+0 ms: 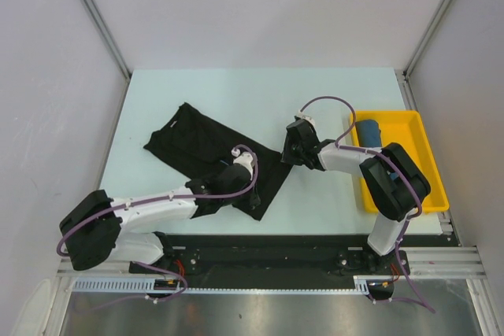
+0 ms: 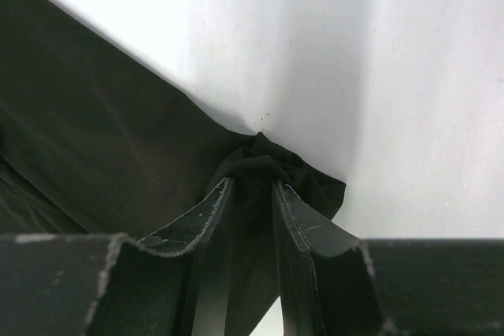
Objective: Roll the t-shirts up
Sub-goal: Roll the T-shirt to the center of the board.
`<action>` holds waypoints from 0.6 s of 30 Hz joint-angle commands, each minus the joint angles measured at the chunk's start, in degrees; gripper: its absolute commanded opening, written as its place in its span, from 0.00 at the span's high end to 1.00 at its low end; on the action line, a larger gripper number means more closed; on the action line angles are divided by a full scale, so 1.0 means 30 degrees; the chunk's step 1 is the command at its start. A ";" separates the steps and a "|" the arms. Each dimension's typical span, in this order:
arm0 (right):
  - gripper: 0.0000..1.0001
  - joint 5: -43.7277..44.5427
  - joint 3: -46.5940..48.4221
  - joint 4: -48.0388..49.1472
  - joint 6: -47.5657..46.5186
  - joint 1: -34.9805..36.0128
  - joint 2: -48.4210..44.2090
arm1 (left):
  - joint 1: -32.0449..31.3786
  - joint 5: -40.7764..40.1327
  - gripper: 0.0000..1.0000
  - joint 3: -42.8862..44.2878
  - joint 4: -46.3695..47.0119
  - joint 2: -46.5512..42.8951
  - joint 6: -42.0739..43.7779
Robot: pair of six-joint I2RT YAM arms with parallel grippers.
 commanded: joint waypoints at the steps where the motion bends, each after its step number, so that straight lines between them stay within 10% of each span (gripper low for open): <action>1: 0.70 0.0241 0.0241 -0.0023 -0.0003 -0.0089 0.0900 | -0.0578 0.0068 0.78 -0.0560 0.0309 0.0015 -0.0417; 18: 0.71 0.0065 0.0241 -0.0023 -0.0003 -0.0089 0.0608 | -0.1222 -0.1807 0.73 0.1631 -0.2296 -0.0862 0.0400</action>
